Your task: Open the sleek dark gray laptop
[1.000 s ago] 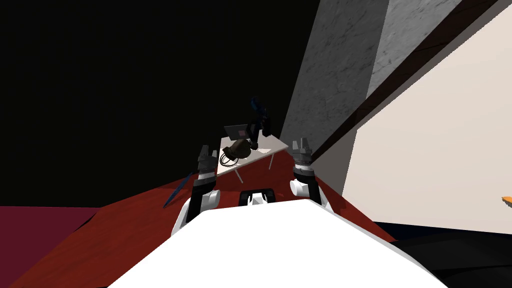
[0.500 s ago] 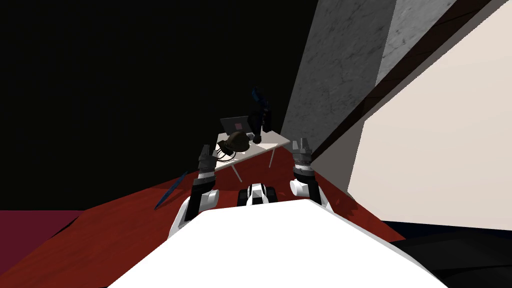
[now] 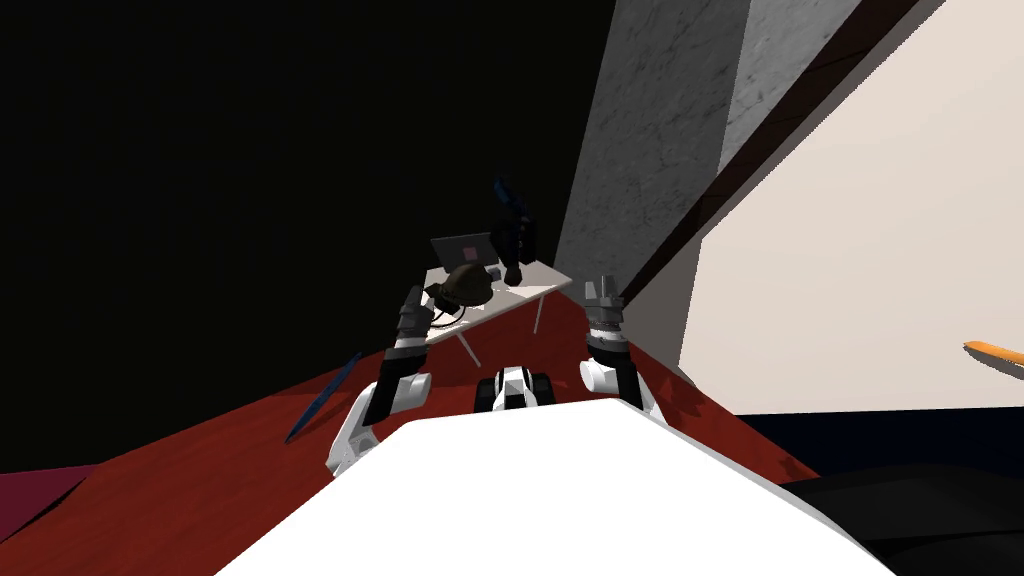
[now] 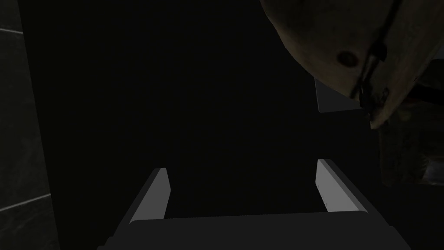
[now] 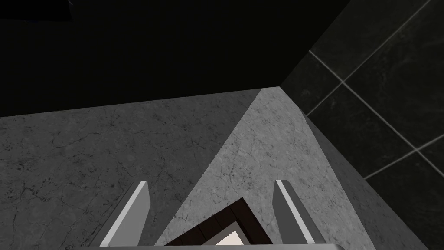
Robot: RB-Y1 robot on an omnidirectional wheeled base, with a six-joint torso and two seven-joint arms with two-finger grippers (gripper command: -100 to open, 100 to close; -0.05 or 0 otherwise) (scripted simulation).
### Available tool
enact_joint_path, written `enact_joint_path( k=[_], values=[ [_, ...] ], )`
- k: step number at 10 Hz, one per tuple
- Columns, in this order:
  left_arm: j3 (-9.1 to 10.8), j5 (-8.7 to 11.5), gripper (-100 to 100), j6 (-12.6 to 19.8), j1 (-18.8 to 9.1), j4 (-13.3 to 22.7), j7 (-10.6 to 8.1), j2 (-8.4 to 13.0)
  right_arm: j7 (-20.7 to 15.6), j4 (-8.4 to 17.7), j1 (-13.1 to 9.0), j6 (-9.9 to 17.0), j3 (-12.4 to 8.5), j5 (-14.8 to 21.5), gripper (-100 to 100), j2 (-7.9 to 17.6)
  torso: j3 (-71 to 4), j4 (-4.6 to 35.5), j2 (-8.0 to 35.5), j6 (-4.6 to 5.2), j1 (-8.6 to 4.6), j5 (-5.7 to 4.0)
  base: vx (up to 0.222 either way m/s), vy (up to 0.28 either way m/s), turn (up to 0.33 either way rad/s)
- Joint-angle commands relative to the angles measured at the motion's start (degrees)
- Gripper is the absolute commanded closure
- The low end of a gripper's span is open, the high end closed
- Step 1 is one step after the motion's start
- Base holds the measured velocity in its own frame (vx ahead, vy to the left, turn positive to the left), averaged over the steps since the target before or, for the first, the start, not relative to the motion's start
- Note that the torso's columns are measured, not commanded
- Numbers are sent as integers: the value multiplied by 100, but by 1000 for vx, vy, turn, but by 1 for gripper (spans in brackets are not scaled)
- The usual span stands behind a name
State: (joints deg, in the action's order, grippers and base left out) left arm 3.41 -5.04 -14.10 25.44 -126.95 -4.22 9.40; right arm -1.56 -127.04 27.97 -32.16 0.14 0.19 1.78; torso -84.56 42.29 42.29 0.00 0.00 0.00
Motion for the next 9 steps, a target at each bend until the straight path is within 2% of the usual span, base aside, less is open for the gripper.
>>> enact_joint_path(
  k=[1, 2, 4, 5, 6, 7, 8, 9],
  values=[
    [232, 118, -100, 468, -399, 106, -67, 311, 0, 0, 0, 0, 0, 0, 0, 0, 0, 0, 0, 0, 1, 0, -7, 1, -189],
    [232, 118, -100, 535, -399, 106, -67, 311, 0, 0, 0, 0, 0, 0, 0, 0, 0, 0, 0, 0, 0, 0, -5, 2, -64],
    [428, 217, -100, 913, -740, 197, -117, 518, 0, 0, 0, 0, 0, 0, 0, 0, -1, 0, -1, 1, -1, 0, -7, -2, -165],
    [428, 217, -100, 977, -740, 197, -117, 518, 0, 0, 0, 0, 0, 0, 0, 0, -1, 0, -1, 1, -1, 0, -7, 1, -83],
    [531, 270, -100, 1158, -922, 245, -144, 617, 0, 0, 1, 0, 0, 0, 0, 0, 0, 0, -1, -3, 1, 0, -6, -1, -140],
    [531, 270, -100, 1213, -922, 245, -144, 617, 0, 0, 0, 0, 0, 0, 0, 0, -1, 0, -1, 1, 1, 0, -4, 1, -77],
    [638, 324, -100, 1423, -1109, 294, -175, 715, 0, 0, 1, 0, 0, 0, 0, 0, -1, 0, -1, -2, 0, 0, -5, -3, -178],
    [638, 324, -100, 1459, -1109, 294, -175, 715, 0, 0, 0, 0, 0, 0, 0, 0, -1, 0, -2, 2, -1, 0, -4, 0, -69]
  ],
)
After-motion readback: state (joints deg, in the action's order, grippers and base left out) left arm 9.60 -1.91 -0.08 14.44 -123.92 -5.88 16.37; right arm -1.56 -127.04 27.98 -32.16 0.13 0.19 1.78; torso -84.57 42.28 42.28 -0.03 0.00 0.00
